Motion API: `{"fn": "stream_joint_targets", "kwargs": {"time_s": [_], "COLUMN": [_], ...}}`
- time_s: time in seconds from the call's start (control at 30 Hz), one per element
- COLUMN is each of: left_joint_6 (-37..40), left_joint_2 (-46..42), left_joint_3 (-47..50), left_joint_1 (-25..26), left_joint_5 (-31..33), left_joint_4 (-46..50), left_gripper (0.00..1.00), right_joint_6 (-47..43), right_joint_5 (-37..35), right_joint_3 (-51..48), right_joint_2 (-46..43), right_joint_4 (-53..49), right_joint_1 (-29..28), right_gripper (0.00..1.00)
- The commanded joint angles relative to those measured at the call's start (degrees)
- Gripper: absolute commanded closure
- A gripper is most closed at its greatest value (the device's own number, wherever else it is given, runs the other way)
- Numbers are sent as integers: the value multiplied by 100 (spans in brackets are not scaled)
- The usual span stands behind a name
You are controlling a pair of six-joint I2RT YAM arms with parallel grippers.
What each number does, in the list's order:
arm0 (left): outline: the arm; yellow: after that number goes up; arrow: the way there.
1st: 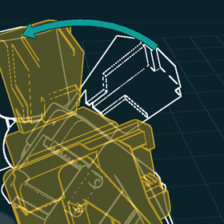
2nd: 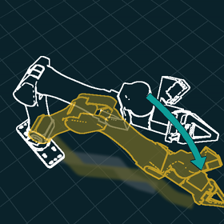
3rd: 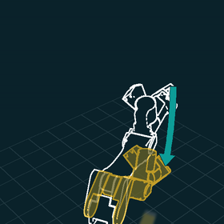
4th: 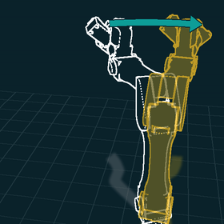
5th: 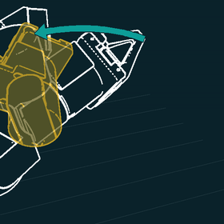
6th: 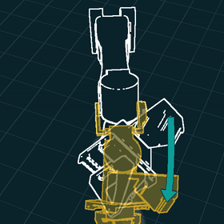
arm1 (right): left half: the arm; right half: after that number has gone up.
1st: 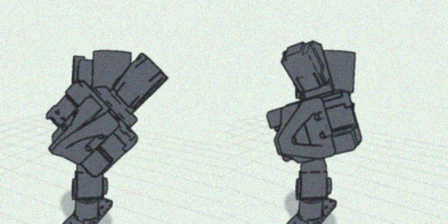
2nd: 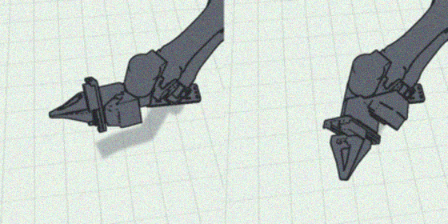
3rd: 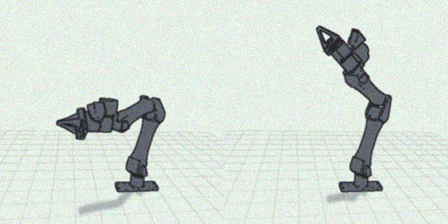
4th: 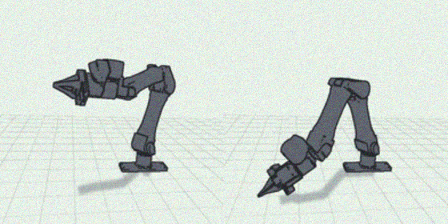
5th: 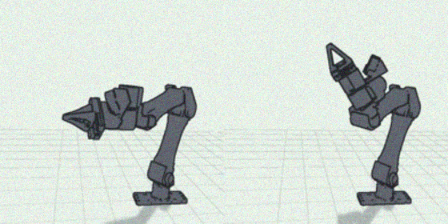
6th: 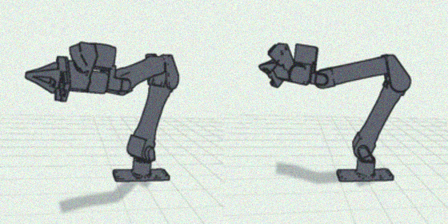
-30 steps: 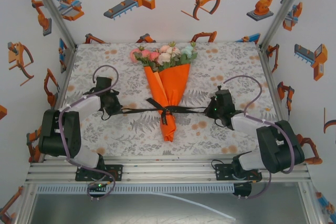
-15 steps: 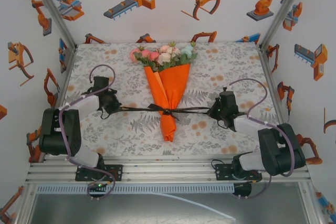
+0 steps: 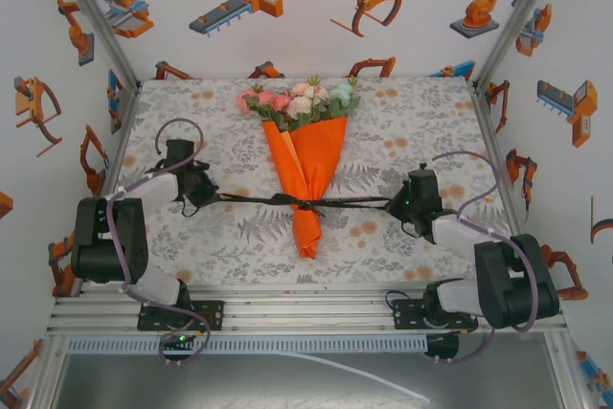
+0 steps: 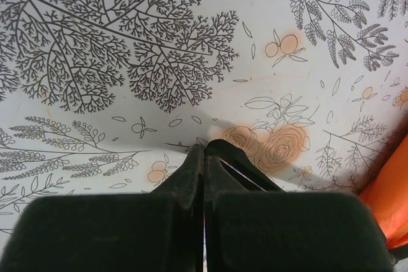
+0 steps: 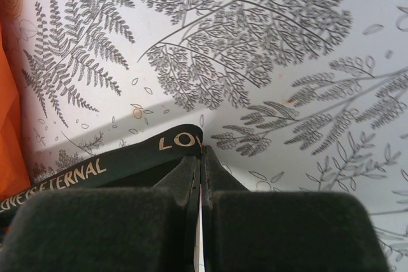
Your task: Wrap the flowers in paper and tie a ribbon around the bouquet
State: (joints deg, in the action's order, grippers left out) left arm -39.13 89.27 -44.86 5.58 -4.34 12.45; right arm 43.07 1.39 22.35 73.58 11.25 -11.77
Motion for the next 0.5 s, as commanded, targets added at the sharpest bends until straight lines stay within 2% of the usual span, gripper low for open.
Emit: {"fn": "stream_joint_targets", "kwargs": {"time_s": [0.0, 0.17, 0.23, 0.27, 0.33, 0.37, 0.47], "left_joint_6": [-13, 38, 208, 266, 401, 467, 741], "left_joint_2": [229, 232, 180, 110, -260, -465, -1331], "left_joint_3": [252, 275, 324, 349, 379, 377, 284], "left_joint_1": [-163, -181, -124, -74, 88, 157, 488], "left_joint_5": [769, 681, 502, 473, 465, 460, 493], "left_joint_4": [459, 388, 181, 104, 0, -29, -40], "left_gripper": [100, 100, 100, 100, 100, 94, 66], "right_joint_6": [308, 323, 63, -52, -203, -247, -465], "right_joint_5": [-621, -500, -70, 151, 583, 676, 694], "right_joint_3": [-241, -298, -278, -230, -121, -60, 234], "right_joint_2": [-164, -188, -116, -118, -270, -415, -1091], "right_joint_4": [-378, -253, 27, 91, 203, 147, -333], "right_joint_1": [212, 289, 289, 289, 281, 278, 281], "right_gripper": [100, 100, 100, 96, 75, 67, 50]}}
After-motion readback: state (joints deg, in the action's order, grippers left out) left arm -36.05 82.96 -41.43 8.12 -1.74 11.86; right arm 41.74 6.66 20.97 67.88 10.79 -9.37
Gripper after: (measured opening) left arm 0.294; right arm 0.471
